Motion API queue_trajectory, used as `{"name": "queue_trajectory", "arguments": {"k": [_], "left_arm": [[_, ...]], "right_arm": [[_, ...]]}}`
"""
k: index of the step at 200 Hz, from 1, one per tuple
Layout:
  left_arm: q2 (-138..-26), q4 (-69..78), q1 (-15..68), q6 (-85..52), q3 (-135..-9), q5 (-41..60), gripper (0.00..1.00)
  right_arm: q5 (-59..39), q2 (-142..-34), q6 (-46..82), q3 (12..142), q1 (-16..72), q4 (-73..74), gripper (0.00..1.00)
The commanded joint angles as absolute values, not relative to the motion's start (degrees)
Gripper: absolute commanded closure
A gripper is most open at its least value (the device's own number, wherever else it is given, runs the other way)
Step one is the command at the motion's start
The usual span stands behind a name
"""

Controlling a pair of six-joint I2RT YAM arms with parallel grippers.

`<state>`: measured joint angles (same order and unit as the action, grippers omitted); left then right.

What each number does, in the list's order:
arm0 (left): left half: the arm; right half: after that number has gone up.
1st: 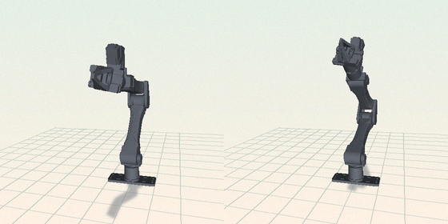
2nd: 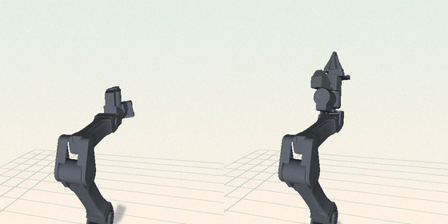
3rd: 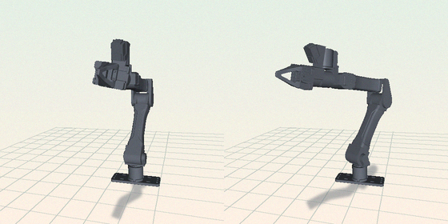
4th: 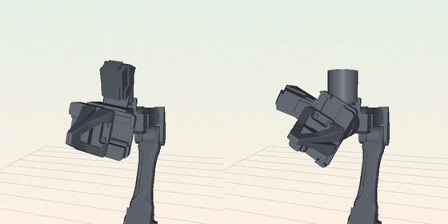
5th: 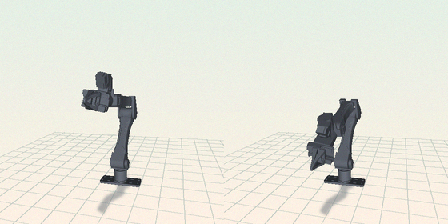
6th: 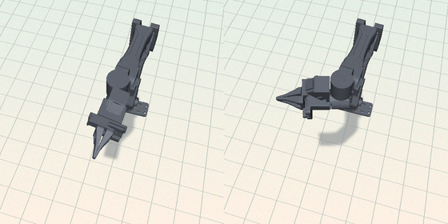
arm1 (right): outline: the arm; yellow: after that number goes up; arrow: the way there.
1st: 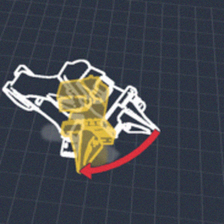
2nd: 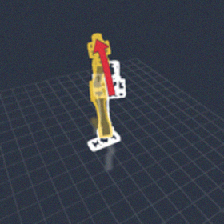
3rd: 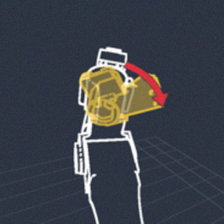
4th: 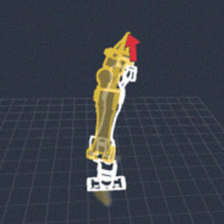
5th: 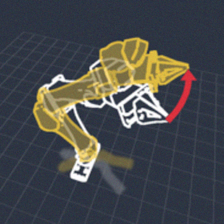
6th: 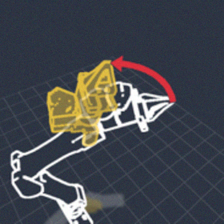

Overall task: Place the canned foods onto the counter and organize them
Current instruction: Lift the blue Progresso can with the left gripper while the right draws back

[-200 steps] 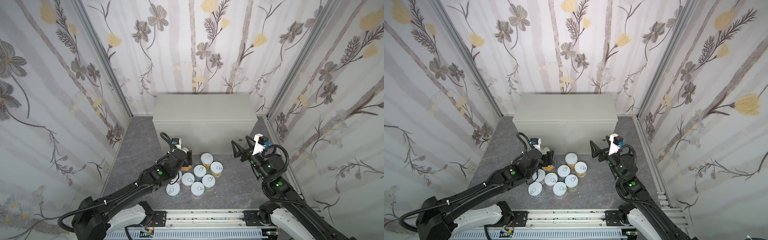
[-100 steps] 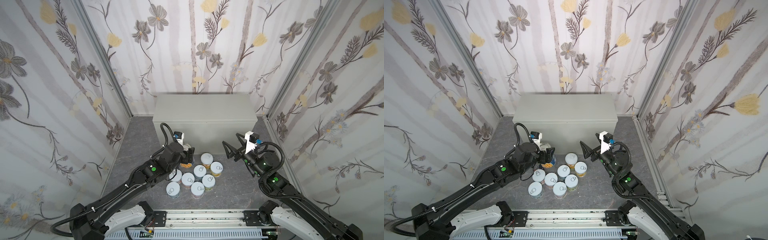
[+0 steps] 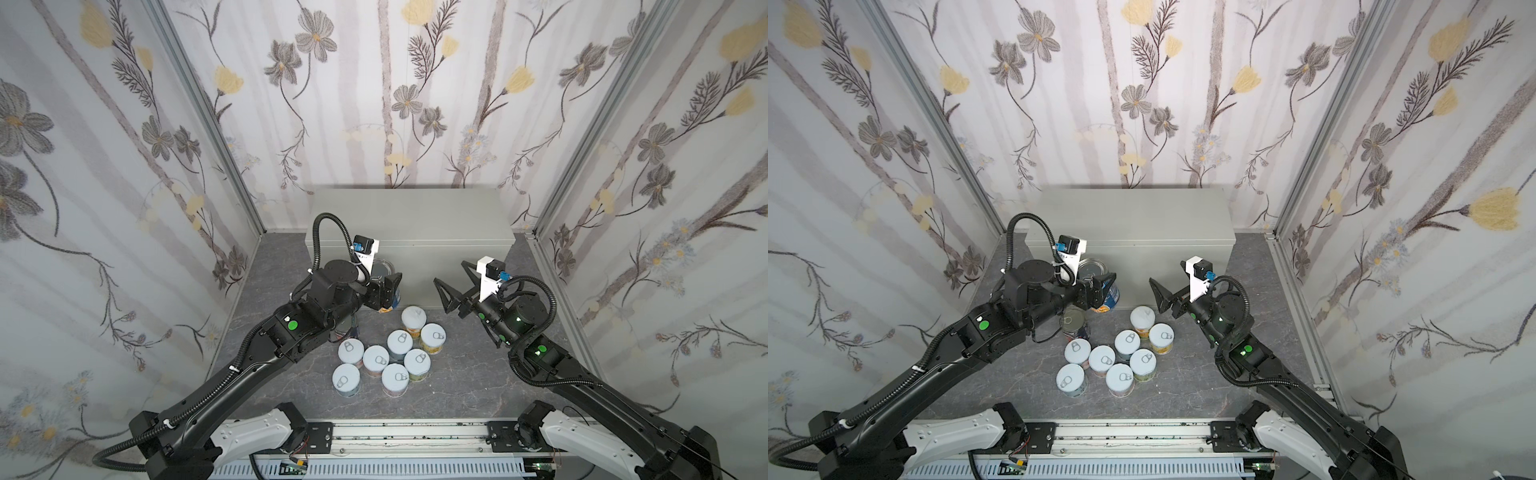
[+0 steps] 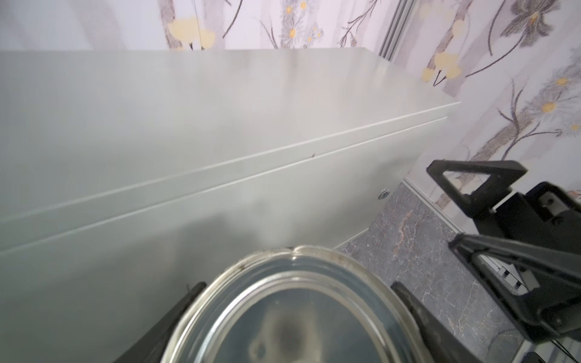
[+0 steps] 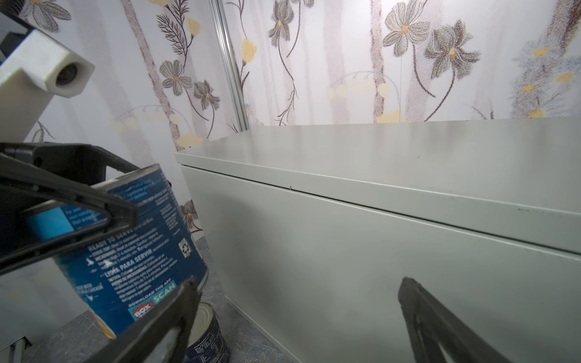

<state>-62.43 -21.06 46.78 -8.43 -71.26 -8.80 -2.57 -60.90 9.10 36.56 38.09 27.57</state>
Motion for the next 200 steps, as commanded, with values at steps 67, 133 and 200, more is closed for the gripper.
{"name": "queue_trajectory", "arguments": {"k": [67,133,200], "left_arm": [[-68.47,-8.18,46.53,3.25,-85.12,-13.09,1.0],[-75.33,-10.02,40.43,8.21,-96.05,-19.69,1.0],[-83.62,-11.1,28.39,7.24,-105.32,-12.94,1.0]], "right_arm": [[-3.77,-61.86,10.85,39.64,38.07,31.04,0.0],[-0.64,-61.43,11.51,42.45,38.1,28.76,0.0],[3.66,-61.06,12.7,42.45,38.1,26.99,0.0]]}}
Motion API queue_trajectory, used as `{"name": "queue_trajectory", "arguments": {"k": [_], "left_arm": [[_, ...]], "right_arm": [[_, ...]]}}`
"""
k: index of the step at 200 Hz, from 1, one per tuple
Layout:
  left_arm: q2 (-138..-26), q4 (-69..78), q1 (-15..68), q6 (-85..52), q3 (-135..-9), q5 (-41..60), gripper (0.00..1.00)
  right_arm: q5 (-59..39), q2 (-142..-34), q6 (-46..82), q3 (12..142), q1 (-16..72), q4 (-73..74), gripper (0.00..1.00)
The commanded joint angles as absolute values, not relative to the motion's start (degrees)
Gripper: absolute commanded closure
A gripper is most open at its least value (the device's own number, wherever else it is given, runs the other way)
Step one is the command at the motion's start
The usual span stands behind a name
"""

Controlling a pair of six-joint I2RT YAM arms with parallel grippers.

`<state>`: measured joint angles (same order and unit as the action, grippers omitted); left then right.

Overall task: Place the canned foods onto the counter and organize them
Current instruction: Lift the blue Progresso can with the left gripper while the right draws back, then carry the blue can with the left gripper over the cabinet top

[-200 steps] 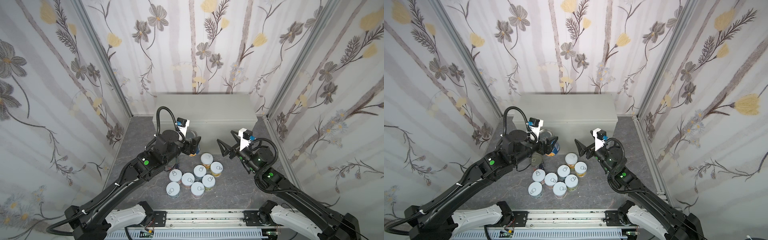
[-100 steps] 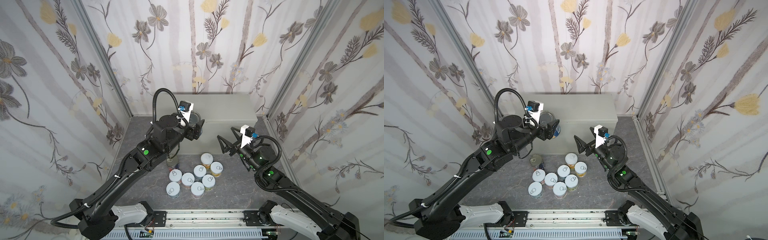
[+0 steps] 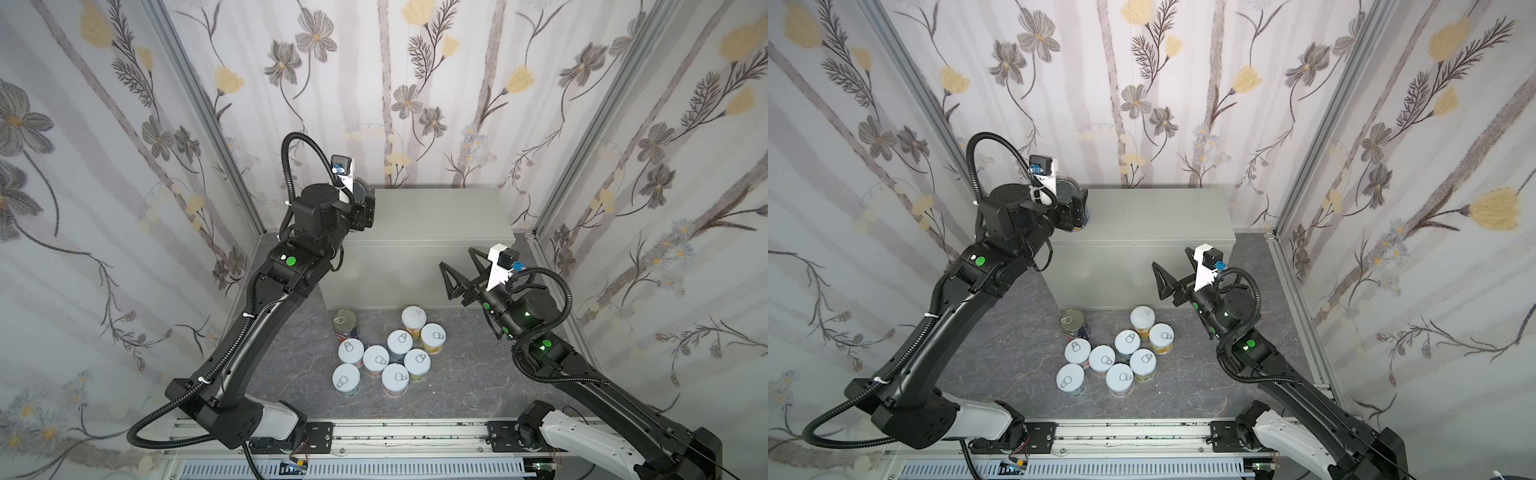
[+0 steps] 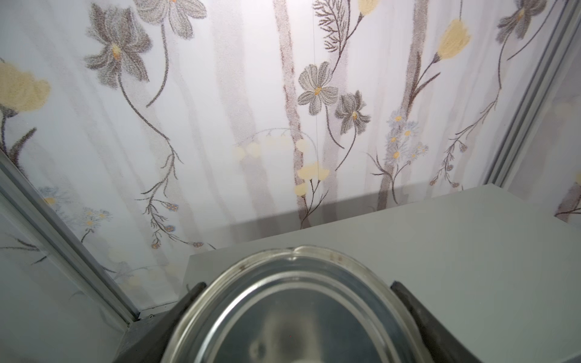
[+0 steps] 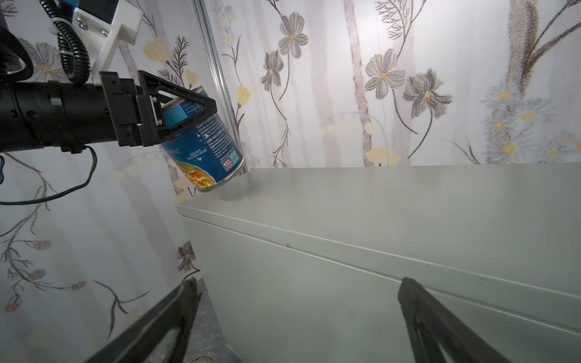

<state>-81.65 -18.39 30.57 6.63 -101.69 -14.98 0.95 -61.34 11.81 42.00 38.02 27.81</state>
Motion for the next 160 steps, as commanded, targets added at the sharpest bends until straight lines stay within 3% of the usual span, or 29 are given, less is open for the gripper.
{"name": "queue_trajectory", "arguments": {"k": [1,58,124,160], "left_arm": [[-83.78,-11.09,28.26,7.31,-105.39,-13.02,1.0],[-90.55,-13.14,21.29,0.38,-112.33,-11.07,1.0],[-98.81,-23.21,16.97,-5.84,-123.55,-9.93,1.0],[-105.87,-30.35,15.41,-6.77,-135.36,-8.55,1.0]], "right_arm": [[3.72,-60.99,12.72,42.45,38.12,26.9,0.0],[4.8,-60.23,13.75,42.45,38.14,25.31,0.0],[-1.38,-60.64,13.62,47.15,38.08,23.84,0.0],[-0.97,-61.12,13.02,47.36,38.06,25.13,0.0]]}}
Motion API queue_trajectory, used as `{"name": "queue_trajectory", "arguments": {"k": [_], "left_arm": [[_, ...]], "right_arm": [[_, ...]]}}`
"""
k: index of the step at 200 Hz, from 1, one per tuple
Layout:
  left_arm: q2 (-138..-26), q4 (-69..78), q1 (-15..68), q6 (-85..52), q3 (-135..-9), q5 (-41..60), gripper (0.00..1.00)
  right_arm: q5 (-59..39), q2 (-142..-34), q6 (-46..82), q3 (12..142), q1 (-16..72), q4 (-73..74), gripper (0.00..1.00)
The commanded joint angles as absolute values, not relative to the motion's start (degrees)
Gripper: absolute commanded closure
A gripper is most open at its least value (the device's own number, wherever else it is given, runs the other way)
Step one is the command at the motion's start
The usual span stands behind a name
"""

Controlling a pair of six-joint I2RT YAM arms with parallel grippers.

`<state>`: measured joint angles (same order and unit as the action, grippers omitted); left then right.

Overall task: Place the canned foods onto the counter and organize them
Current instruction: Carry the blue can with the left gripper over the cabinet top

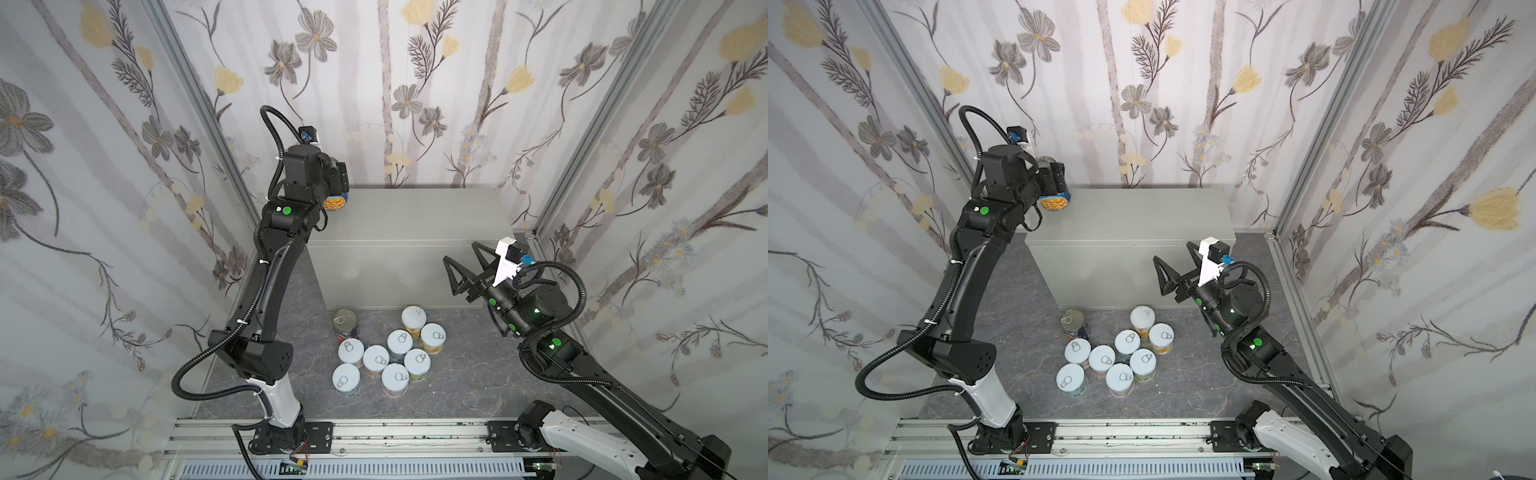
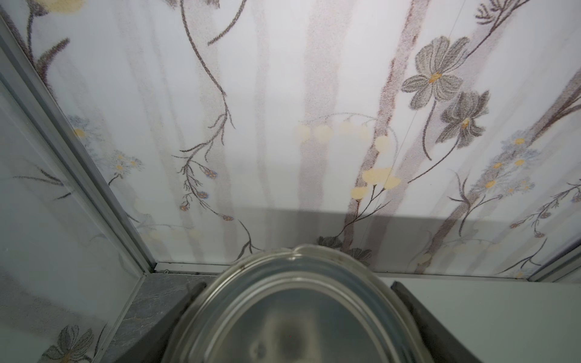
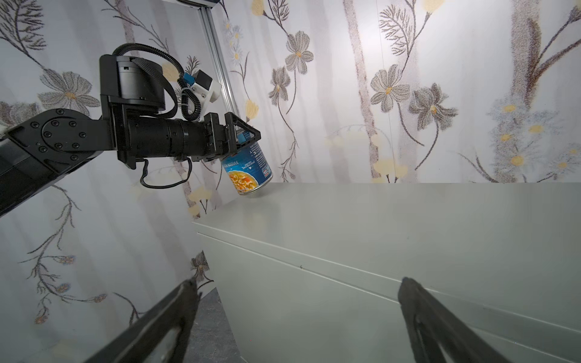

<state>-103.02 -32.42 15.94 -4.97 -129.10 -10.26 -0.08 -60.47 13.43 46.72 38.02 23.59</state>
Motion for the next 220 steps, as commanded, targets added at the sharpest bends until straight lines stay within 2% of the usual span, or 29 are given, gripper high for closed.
{"name": "queue_trajectory", "arguments": {"k": [1,49,111,168,220], "left_arm": [[-106.11,-30.55,15.35,-6.77,-135.71,-8.5,1.0],[-114.38,-35.56,14.07,-7.07,-146.43,-9.04,1.0],[-115.75,-35.14,12.39,-4.7,-146.64,-6.94,1.0],[-115.78,-34.56,12.41,-0.65,-146.69,1.14,1.0],[-116.18,-37.38,12.54,-1.57,-148.4,0.87,1.0]], "right_arm": [[-0.97,-61.1,13.01,47.37,38.1,25.09,0.0],[-0.4,-62.33,12.87,48.16,38.1,24.25,0.0],[0.18,-63.17,12.04,48.74,38.17,23.22,0.0],[0.44,-63.97,12.54,49.13,38.13,23.23,0.0],[0.4,-64.42,13.01,49.57,38.1,22.73,0.0]]}}
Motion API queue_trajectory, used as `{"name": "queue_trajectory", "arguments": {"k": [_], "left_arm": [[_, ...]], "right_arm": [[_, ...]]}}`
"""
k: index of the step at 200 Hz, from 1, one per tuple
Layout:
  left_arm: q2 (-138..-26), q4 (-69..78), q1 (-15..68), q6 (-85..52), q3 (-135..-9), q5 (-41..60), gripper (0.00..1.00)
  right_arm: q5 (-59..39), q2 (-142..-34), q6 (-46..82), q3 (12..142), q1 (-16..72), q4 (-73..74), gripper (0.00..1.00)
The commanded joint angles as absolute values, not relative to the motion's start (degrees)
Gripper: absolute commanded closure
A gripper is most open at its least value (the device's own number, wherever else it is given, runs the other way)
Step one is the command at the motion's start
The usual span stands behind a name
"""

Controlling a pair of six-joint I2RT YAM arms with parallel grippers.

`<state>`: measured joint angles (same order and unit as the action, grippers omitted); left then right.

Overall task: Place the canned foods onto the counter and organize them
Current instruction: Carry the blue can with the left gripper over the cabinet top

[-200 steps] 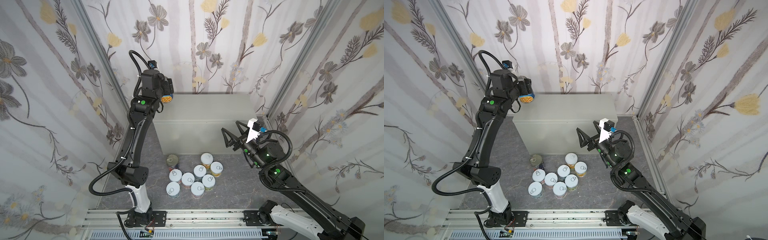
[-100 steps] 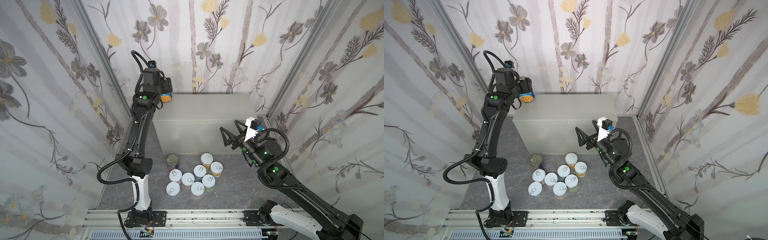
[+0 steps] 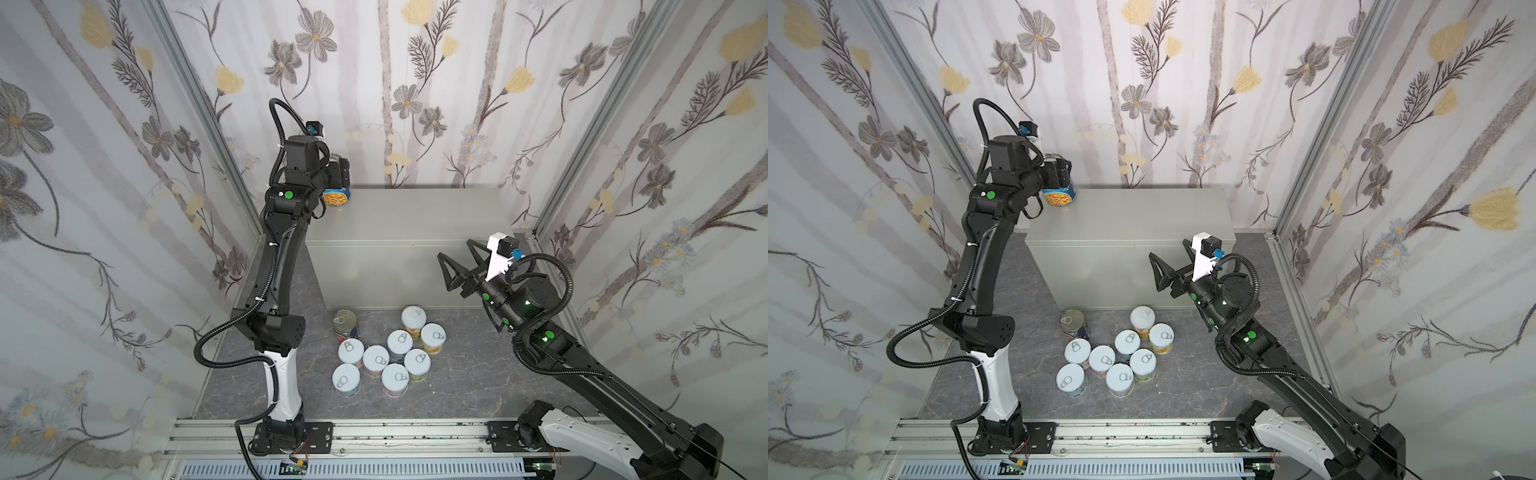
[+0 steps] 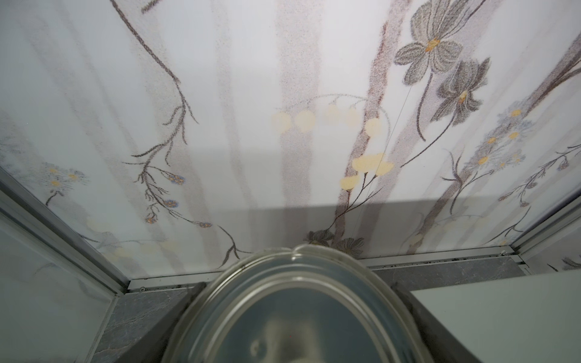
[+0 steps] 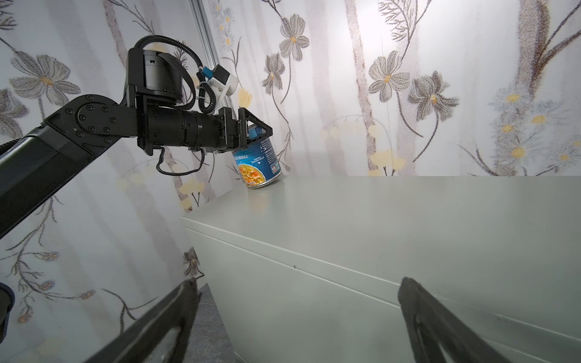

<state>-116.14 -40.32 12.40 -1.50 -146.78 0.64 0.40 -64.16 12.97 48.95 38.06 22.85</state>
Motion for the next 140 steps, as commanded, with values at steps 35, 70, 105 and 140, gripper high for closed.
{"name": "queue_trajectory", "arguments": {"k": [35,70,105,140], "left_arm": [[-116.37,-37.96,12.54,-1.31,-148.45,0.0,0.92],[-116.48,-38.65,13.13,-1.45,-149.43,-1.35,0.59],[-117.14,-39.89,13.97,-0.31,-151.84,-3.07,0.52],[-117.51,-39.88,14.14,-0.13,-152.22,-3.31,0.47]], "right_arm": [[0.19,-64.85,13.27,49.7,38.13,22.77,0.0],[-0.14,-65.22,13.27,49.85,38.11,22.94,0.0],[-0.26,-65.64,13.18,50.1,38.08,22.99,0.0],[-0.33,-65.74,13.18,50.11,38.07,22.85,0.0]]}}
